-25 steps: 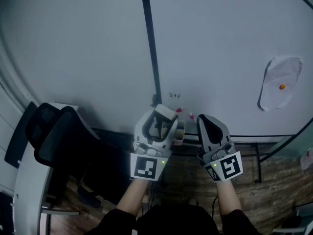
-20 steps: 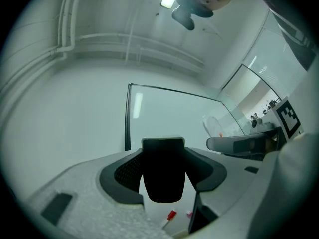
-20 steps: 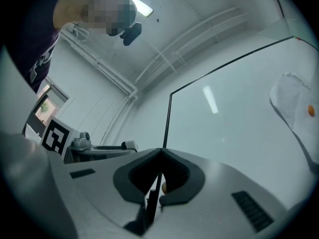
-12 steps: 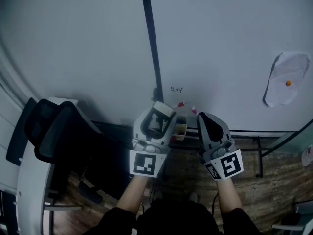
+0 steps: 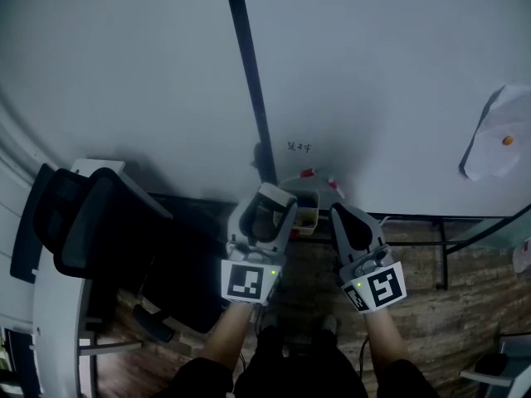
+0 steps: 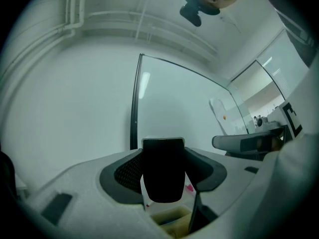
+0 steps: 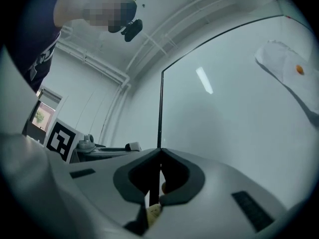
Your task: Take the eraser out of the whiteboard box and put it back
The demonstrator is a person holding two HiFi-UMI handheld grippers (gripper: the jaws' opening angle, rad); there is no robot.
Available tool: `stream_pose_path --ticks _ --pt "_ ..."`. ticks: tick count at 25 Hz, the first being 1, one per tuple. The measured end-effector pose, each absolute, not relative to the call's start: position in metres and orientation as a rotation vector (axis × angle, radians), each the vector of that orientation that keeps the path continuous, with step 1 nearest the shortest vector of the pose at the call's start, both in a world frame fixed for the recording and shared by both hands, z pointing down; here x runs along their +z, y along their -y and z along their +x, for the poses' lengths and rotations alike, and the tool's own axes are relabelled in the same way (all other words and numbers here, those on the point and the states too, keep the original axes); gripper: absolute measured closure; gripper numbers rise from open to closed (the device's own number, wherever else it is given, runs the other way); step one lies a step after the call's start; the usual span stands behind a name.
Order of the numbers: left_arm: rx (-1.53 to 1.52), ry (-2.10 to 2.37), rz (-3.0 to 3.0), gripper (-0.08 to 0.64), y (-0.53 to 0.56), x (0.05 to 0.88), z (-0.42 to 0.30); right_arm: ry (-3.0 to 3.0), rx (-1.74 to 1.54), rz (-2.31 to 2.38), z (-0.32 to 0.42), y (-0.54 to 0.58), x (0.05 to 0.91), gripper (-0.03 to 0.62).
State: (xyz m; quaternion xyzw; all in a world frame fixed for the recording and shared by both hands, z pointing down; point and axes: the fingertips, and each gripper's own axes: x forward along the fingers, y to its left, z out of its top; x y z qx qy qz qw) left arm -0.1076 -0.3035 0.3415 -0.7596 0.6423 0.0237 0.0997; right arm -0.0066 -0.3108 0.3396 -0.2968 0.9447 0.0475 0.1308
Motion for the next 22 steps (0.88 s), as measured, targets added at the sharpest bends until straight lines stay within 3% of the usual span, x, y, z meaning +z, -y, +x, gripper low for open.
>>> stream_pose_path --ticks 10,22 --pt "0.064 -2.039 -2.302 0.321 0.324 0.417 -0.112 -2.849 0.047 -0.862 -0.033 0.335 0.419 0.589" --pt "0.031 -2.174 -2.254 0.321 0.333 0.456 -0.106 -2.833 -0.053 -0.895 -0.018 0.333 0.445 0.589"
